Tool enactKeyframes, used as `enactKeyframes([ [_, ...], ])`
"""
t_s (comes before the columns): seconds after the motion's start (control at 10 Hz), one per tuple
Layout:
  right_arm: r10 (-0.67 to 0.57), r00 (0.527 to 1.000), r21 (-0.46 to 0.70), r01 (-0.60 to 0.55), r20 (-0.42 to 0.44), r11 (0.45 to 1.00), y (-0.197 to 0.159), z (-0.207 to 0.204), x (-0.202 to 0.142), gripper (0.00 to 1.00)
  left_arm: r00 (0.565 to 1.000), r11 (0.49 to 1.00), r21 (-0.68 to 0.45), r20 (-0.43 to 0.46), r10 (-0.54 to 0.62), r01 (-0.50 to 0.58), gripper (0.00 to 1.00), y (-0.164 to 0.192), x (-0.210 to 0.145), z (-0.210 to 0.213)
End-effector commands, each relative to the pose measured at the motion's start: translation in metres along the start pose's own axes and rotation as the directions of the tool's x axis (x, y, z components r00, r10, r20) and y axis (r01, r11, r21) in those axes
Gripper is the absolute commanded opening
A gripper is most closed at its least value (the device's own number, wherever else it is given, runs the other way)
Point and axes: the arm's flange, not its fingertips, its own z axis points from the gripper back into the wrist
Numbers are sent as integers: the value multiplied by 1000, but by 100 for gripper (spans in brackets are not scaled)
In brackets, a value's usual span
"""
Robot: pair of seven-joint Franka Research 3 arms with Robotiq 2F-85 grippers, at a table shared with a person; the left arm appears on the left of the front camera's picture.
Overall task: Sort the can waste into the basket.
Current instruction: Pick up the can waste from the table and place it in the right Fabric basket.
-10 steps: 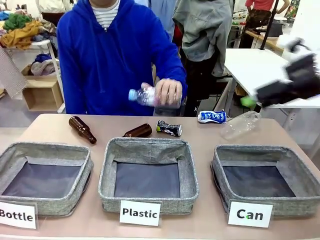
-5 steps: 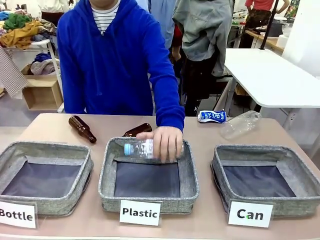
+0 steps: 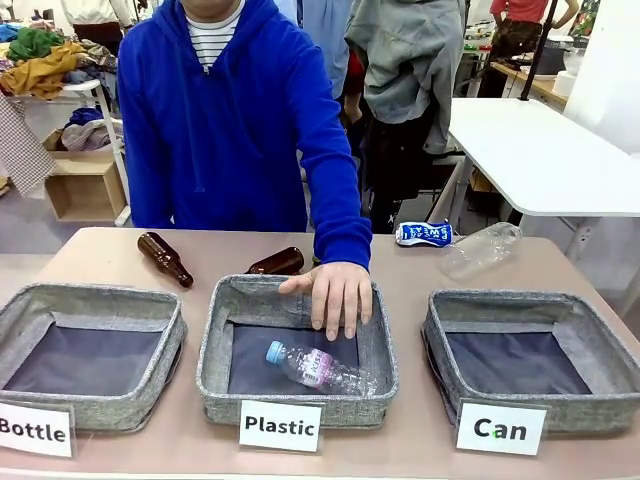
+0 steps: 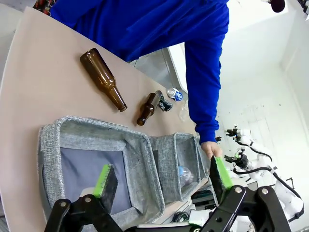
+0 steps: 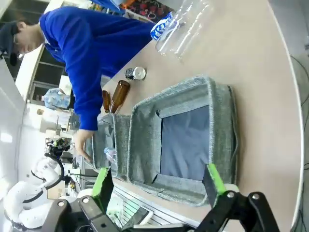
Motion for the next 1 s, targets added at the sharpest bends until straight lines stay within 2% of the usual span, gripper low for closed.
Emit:
enactKeyframes([
  [0.0, 58, 998, 3, -58, -17, 998, 4, -1, 6, 100, 1000, 999, -21, 17, -24, 24, 100, 1, 0, 0],
  [0.2, 160, 986, -58, -163, -47, 985, 45, -38, 12, 100, 1000, 999, -21, 17, -24, 24, 100, 1, 0, 0],
  [0.4, 359, 932, -155, -363, -55, 919, 113, -80, 10, 100, 1000, 999, -21, 17, -24, 24, 100, 1, 0, 0],
  [0.6, 555, 821, -235, -570, -134, 787, 194, -142, 6, 100, 1000, 999, -21, 17, -24, 24, 100, 1, 0, 0],
  [0.9, 690, 669, -333, -740, -276, 585, 282, -271, -19, 100, 1000, 999, -21, 17, -24, 24, 100, 1, 0, 0],
])
